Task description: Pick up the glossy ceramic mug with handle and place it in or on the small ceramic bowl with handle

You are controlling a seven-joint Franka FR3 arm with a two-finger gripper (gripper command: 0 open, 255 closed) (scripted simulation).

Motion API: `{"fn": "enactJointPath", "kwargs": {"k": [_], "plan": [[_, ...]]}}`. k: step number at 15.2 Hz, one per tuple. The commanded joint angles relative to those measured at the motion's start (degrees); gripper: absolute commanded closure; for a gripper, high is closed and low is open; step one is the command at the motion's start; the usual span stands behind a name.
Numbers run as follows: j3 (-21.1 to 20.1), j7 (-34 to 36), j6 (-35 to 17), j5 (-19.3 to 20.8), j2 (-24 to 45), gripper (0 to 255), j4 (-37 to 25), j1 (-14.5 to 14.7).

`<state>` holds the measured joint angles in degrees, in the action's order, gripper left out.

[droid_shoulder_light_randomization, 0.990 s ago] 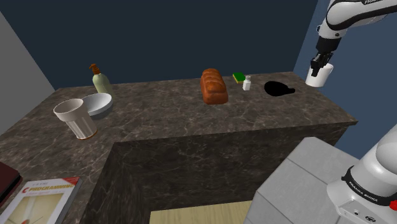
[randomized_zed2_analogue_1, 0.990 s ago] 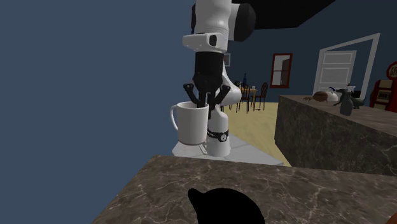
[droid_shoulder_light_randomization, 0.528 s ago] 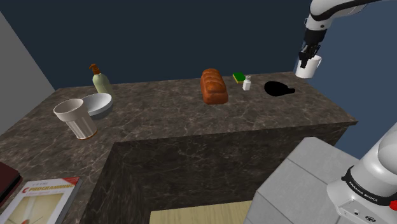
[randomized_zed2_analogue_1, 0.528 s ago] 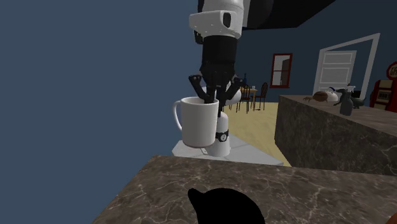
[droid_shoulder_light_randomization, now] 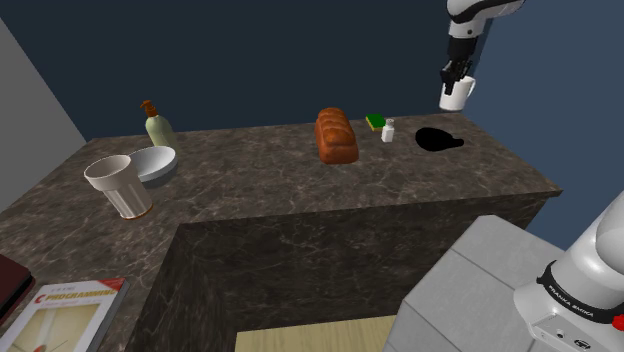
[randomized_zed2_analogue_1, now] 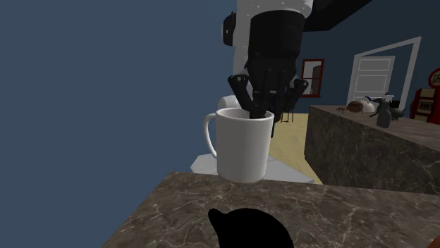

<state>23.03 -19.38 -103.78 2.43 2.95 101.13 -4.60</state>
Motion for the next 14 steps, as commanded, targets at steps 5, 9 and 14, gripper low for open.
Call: {"fn": "enactJointPath", "kwargs": {"k": [5,9,14], "plan": [[0.0,-0.16,-3.62,-0.74,1.87,255,1.86,-0.13],[0.0,-0.15,-6.6,-0.92,2.36,255,4.38,-0.17],[-0.02,-0.23,-10.27,-1.25,3.25,255,7.23,-0.25]]}}
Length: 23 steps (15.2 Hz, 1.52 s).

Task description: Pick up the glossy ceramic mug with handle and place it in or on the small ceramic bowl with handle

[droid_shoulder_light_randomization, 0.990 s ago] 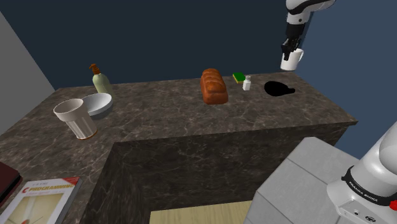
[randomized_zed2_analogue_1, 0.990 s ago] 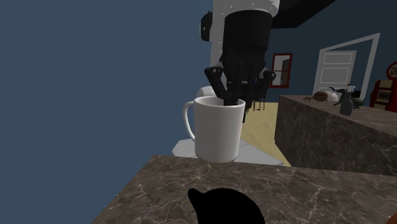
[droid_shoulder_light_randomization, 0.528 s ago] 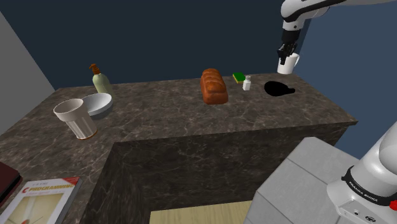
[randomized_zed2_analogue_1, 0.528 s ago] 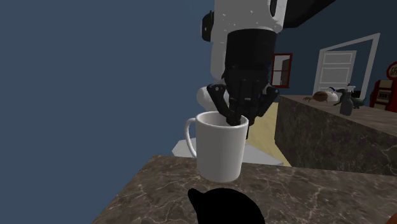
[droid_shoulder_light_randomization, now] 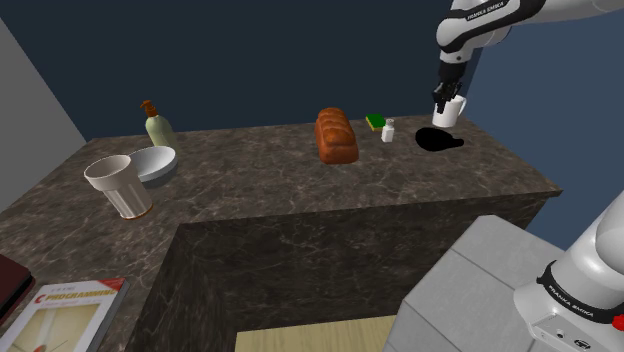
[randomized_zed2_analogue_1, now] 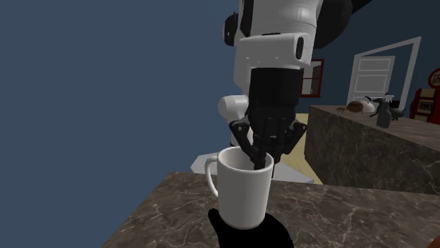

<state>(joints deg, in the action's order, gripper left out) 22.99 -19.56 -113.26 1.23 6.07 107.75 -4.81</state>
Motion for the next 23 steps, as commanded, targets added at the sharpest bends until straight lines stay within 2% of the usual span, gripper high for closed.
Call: {"fn": "enactJointPath", "kwargs": {"k": [1,4,11,12,17,21,23], "plan": [[0.01,-0.08,-1.52,-0.14,0.35,255,1.14,-0.06],[0.0,-0.16,-3.24,-0.36,0.89,255,2.36,-0.11],[0.0,-0.16,-3.24,-0.37,0.91,255,2.34,-0.11],[0.0,-0.16,-3.24,-0.37,0.9,0,2.35,-0.11],[0.0,-0.16,-3.24,-0.37,0.91,0,2.35,-0.11],[-0.09,0.33,3.72,0.34,-0.9,0,-2.92,0.23],[-0.09,0.34,3.71,0.35,-0.91,0,-2.91,0.23]]}}
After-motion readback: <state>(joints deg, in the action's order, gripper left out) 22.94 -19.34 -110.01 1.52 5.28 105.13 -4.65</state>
